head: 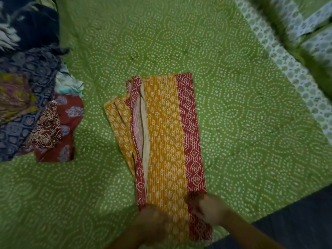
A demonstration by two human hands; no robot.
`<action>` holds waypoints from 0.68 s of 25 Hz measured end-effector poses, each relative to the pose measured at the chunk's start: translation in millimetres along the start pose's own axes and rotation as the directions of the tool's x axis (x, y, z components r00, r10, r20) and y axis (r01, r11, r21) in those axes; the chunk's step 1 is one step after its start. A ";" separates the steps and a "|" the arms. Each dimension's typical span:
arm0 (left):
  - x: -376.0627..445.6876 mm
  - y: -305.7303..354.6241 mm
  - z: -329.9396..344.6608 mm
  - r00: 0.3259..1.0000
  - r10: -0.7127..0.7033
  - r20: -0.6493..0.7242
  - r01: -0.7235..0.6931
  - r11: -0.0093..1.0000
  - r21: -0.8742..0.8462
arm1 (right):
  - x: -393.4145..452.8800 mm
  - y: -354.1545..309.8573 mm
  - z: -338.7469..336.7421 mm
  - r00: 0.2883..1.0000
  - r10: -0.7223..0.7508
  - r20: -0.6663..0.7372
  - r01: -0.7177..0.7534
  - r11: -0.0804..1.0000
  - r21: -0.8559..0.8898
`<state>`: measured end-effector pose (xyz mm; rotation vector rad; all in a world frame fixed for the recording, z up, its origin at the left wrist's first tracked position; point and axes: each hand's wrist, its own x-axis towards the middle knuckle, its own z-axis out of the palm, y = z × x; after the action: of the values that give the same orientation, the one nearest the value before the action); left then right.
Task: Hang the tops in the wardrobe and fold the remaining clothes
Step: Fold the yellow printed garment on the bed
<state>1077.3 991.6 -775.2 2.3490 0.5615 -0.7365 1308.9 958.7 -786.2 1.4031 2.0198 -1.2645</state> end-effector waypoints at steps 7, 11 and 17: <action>126.3 -142.0 -67.5 0.677 -0.533 -0.507 0.534 0.830 -0.160 | 157.1 90.5 -116.8 0.928 -0.162 -0.337 -0.037 0.857 -0.514; 141.6 -201.8 -104.7 0.293 -0.801 -0.523 0.751 0.531 -0.393 | 194.7 128.3 -206.0 0.655 0.300 -0.694 -0.478 0.875 -0.074; 136.1 -147.2 -62.0 0.830 -0.308 -0.465 0.375 0.925 0.057 | 190.6 109.1 -176.8 0.879 -0.476 0.014 0.337 0.602 -0.724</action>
<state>1122.6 1167.3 -880.6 2.6021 1.1949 -0.3818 1354.4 1220.7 -879.7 0.6995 2.6470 -0.3447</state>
